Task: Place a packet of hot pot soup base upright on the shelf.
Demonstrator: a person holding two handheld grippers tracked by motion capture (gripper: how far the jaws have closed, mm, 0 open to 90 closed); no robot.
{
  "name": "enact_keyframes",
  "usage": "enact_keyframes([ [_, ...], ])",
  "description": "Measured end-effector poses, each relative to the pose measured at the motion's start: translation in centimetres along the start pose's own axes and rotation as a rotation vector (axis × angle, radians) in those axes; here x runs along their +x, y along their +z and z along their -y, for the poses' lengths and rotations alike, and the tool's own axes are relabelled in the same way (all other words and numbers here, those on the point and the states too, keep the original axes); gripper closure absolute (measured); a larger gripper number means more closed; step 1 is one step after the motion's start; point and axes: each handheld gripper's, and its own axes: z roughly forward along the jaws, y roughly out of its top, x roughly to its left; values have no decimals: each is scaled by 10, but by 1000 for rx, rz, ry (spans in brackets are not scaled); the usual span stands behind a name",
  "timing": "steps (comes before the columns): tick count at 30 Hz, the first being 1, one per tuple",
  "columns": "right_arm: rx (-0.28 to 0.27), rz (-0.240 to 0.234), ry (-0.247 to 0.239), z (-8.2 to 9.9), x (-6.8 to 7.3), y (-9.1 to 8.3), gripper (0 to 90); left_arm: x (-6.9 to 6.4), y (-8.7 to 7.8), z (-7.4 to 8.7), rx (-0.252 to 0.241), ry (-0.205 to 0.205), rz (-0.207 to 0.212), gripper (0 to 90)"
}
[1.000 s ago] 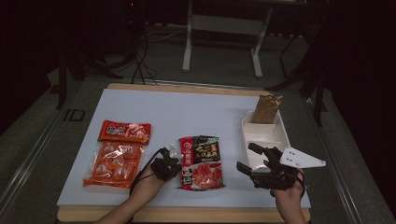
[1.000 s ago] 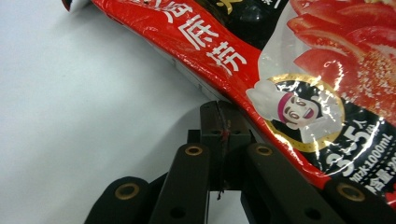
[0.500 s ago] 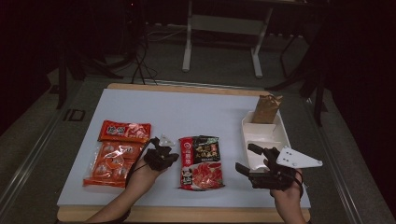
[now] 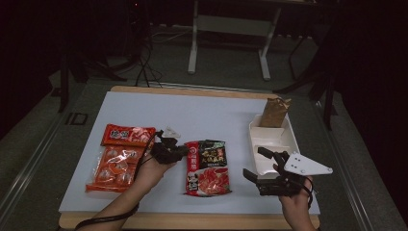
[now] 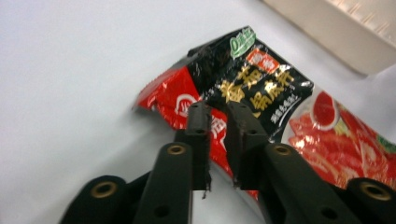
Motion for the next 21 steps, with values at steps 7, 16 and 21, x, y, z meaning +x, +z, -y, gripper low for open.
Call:
enact_keyframes([
  [7, 10, 13, 10, 0, 4, 2, 113, 5, 10, -10, -16, -11, -9, 493],
  [16, 16, 31, 14, 1, 6, 4, 107, 15, 39, -13, 30, -32, 10, 389],
  [21, 19, 26, 5, 2, 8, 4, 106, 23, 50, -11, 61, -76, -41, 401],
])
